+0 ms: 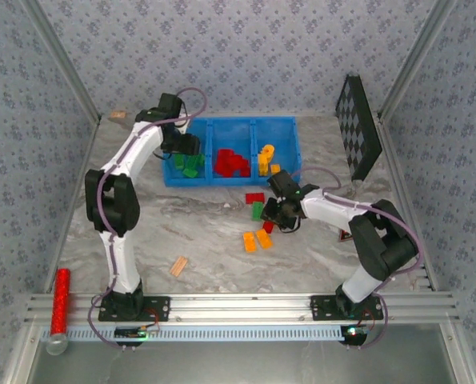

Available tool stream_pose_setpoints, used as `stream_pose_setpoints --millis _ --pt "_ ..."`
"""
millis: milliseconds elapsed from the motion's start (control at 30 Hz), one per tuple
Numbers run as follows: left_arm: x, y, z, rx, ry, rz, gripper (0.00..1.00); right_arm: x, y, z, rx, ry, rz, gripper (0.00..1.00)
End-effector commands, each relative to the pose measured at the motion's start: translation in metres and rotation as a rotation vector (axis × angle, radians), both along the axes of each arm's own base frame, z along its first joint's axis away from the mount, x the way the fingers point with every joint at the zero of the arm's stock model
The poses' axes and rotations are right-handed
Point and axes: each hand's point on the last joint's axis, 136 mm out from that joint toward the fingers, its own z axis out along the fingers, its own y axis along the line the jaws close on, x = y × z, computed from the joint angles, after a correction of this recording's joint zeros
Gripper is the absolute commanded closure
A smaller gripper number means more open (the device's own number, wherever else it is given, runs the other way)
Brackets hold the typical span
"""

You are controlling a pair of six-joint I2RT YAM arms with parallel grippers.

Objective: Sort the legos into containers by color
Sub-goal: Pick up the lego from the center of the table, then place the lego in the container.

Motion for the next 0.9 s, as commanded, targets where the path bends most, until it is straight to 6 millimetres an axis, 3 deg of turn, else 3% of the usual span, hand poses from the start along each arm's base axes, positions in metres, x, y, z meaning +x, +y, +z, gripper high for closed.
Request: stream_pose_setpoints --millis 0,167,267,433,600,733,867 --pt "-0.011 0.003 0.018 -0.029 -0.013 0.008 0.38 -0.028 -0.032 -0.012 -0.114 0.084 0.019 0.70" --pt "-0.025 0.006 0.027 -0.033 -0.015 0.011 0.38 -0.014 -0.037 0.027 -0.129 -0.005 0.070 0.70" --pt "-0.037 0.006 0.034 -0.057 -0.018 0.011 0.38 0.005 -0.034 0.059 -0.126 -0.087 0.101 0.70" --pt "-0.066 0.006 0.040 -0.105 -0.004 0.011 0.37 0.051 -0.017 0.121 -0.125 -0.249 0.197 0.70" --pt "-0.107 0.009 0.032 -0.124 0.055 0.028 0.37 0.105 0.016 0.175 -0.136 -0.411 0.316 0.70" --pt "-0.137 0.008 0.028 -0.150 0.087 0.042 0.36 0.144 0.047 0.194 -0.170 -0.506 0.412 0.70" --pt "-0.164 0.005 0.028 -0.198 0.105 0.056 0.36 0.177 0.081 0.190 -0.210 -0.566 0.515 0.70"
